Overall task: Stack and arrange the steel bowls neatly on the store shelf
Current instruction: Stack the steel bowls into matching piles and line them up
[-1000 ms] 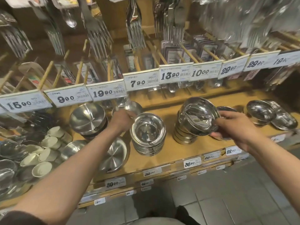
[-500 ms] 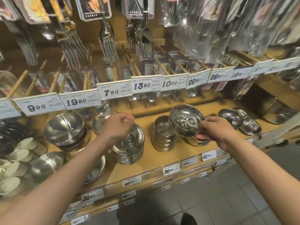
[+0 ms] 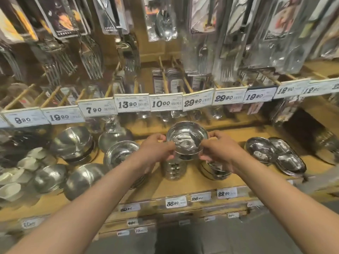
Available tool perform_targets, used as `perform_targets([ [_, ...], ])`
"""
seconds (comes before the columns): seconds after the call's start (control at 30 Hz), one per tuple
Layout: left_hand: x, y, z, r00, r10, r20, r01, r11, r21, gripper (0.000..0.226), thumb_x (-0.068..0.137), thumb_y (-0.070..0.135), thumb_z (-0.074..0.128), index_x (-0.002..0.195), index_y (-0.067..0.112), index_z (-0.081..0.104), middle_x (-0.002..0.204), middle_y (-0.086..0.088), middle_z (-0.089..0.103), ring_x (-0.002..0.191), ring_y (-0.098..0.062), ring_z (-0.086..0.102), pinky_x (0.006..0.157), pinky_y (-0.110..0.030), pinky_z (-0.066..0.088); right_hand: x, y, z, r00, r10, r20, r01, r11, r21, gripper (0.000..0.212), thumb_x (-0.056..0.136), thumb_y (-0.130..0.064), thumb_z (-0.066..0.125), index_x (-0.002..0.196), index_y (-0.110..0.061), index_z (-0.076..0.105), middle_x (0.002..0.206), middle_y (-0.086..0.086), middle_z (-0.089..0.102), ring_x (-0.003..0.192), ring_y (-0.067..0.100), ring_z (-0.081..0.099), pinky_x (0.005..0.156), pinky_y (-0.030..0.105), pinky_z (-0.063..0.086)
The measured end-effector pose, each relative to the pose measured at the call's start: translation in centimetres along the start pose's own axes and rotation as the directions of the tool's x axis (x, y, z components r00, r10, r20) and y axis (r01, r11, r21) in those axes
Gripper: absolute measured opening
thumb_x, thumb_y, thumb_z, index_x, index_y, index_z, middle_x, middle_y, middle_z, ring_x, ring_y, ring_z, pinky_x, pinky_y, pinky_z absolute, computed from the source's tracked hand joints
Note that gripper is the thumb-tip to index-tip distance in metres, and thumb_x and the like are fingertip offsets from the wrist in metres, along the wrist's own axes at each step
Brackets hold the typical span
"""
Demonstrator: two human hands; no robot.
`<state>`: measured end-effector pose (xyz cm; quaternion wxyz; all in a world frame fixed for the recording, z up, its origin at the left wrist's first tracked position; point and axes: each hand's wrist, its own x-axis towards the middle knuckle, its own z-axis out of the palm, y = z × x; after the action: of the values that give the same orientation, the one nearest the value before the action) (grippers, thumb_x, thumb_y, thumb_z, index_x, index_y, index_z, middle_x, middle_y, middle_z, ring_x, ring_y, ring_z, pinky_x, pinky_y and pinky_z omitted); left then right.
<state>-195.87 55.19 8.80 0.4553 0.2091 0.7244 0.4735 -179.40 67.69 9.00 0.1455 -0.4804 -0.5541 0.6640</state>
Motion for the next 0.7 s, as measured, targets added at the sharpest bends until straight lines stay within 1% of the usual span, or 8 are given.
perform_targets([
  [0.13,-0.2,0.8,2.8,0.998,-0.017,-0.058,0.014,0.999,-0.038,0.027,0.089,0.001,0.066,0.115,-0.004,0.058,0.092,-0.020,0.071,0.073,-0.023,0.069,0.069,-0.029,0.062,1.6,0.2,-2.8,0.998,0.007,0.058,-0.005,0.999,-0.036,0.018,0.087,-0.005,0.067,0.101,-0.011,0.057,0.097,0.021,0.075,0.070,0.027,0.077,0.049,0.024,0.057],
  [0.2,-0.3,0.9,4.2,0.997,-0.013,-0.079,0.009,0.999,-0.044,0.021,0.091,0.006,0.068,0.110,0.001,0.061,0.094,-0.019,0.074,0.070,-0.021,0.071,0.059,-0.025,0.059,2.3,0.5,-4.5,0.998,-0.011,0.065,0.015,0.998,-0.061,0.018,0.085,-0.004,0.068,0.101,-0.009,0.060,0.097,0.019,0.076,0.074,0.027,0.077,0.060,0.030,0.061],
  [0.27,-0.1,0.9,5.8,0.994,0.003,-0.109,-0.010,0.998,-0.058,0.017,0.093,0.011,0.069,0.106,0.003,0.063,0.098,-0.019,0.076,0.076,-0.022,0.073,0.061,-0.025,0.059,2.8,0.8,-6.3,0.998,-0.024,0.064,0.027,0.998,-0.057,0.019,0.085,-0.001,0.067,0.103,-0.005,0.063,0.093,0.017,0.076,0.073,0.026,0.077,0.072,0.038,0.063],
  [0.37,0.3,1.1,8.6,0.990,0.004,-0.141,-0.019,0.994,-0.108,0.015,0.094,0.016,0.070,0.100,0.005,0.062,0.101,-0.018,0.075,0.085,-0.027,0.076,0.071,-0.030,0.063,2.8,1.3,-9.2,0.998,-0.047,0.046,0.049,0.997,-0.056,0.018,0.084,-0.002,0.070,0.100,-0.008,0.067,0.087,0.011,0.077,0.066,0.020,0.075,0.064,0.034,0.063],
  [0.47,1.0,1.6,11.6,0.995,-0.006,-0.101,0.003,1.000,-0.030,0.021,0.095,0.020,0.068,0.104,0.002,0.061,0.106,-0.021,0.074,0.098,-0.034,0.074,0.087,-0.043,0.062,2.7,1.8,-12.3,0.998,-0.058,0.018,0.059,0.997,-0.051,0.015,0.084,-0.003,0.071,0.095,-0.013,0.071,0.087,0.011,0.078,0.070,0.021,0.075,0.064,0.033,0.063],
  [0.57,1.7,2.2,14.6,0.998,-0.006,-0.057,0.004,0.999,-0.032,0.013,0.094,0.012,0.068,0.101,0.008,0.059,0.100,-0.021,0.074,0.083,-0.029,0.077,0.077,-0.037,0.065,2.5,2.1,-15.4,0.998,-0.039,-0.040,0.037,0.998,-0.042,0.018,0.084,-0.002,0.069,0.098,-0.012,0.071,0.088,0.012,0.077,0.067,0.020,0.074,0.058,0.029,0.063],
  [0.63,2.4,2.7,16.7,1.000,-0.007,-0.008,0.006,1.000,-0.030,0.022,0.093,0.009,0.068,0.111,0.009,0.057,0.094,-0.018,0.074,0.070,-0.020,0.075,0.069,-0.031,0.065,2.3,2.5,-17.4,0.996,-0.033,-0.078,0.032,0.999,-0.014,0.017,0.085,0.001,0.068,0.097,-0.009,0.071,0.083,0.012,0.075,0.064,0.020,0.072,0.053,0.026,0.061],
  [0.7,3.7,3.1,18.9,0.998,-0.017,0.056,0.017,1.000,-0.009,0.033,0.091,0.007,0.069,0.122,0.009,0.057,0.100,-0.020,0.074,0.079,-0.024,0.076,0.081,-0.040,0.064,2.3,2.9,-19.6,0.990,-0.044,-0.133,0.045,0.999,0.007,0.017,0.084,0.003,0.068,0.096,-0.008,0.072,0.082,0.012,0.074,0.063,0.022,0.071,0.050,0.024,0.059],
])
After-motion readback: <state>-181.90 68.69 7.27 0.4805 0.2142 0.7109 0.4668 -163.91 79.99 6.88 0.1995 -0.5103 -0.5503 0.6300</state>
